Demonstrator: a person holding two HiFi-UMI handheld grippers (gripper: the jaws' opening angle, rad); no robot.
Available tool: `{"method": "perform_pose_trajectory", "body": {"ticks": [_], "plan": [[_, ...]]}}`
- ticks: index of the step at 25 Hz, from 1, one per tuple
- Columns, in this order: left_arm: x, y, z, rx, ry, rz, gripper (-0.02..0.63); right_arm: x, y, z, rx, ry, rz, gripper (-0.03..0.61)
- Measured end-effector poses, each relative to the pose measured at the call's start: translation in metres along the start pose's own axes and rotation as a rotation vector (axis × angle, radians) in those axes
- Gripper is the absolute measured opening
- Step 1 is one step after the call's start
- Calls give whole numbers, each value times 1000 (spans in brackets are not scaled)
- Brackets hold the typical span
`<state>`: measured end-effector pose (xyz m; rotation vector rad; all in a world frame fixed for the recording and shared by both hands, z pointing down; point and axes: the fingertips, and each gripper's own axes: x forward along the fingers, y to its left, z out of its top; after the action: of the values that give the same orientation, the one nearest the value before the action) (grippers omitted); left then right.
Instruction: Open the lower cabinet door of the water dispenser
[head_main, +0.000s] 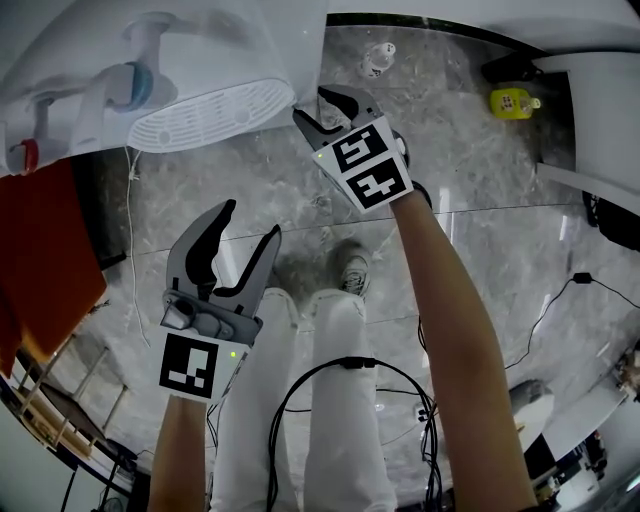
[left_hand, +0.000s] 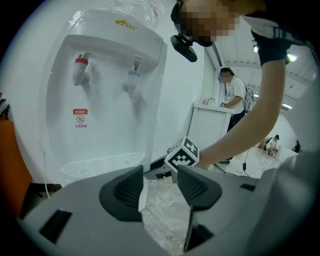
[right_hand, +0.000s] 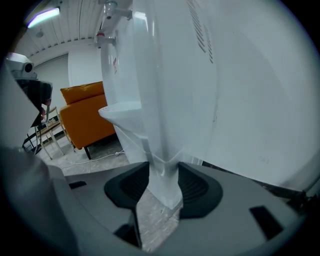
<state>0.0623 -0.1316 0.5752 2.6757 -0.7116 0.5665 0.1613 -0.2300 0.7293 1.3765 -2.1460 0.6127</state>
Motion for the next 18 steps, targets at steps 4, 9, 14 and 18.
{"method": "perform_pose_trajectory", "body": {"ticks": [4, 9, 14, 18], "plan": [[-3, 1, 0, -3, 1, 3, 213, -4, 3, -3, 0, -3, -21, 167], [-7, 6, 1, -11, -3, 16, 213, -20, 21, -21, -36, 9, -16, 143], [-16, 8, -4, 10, 1, 25, 212, -32, 42, -37, -52, 49, 4, 129], [-23, 8, -9, -2, 8, 50, 212, -42, 58, -47, -67, 80, 38, 121]]}}
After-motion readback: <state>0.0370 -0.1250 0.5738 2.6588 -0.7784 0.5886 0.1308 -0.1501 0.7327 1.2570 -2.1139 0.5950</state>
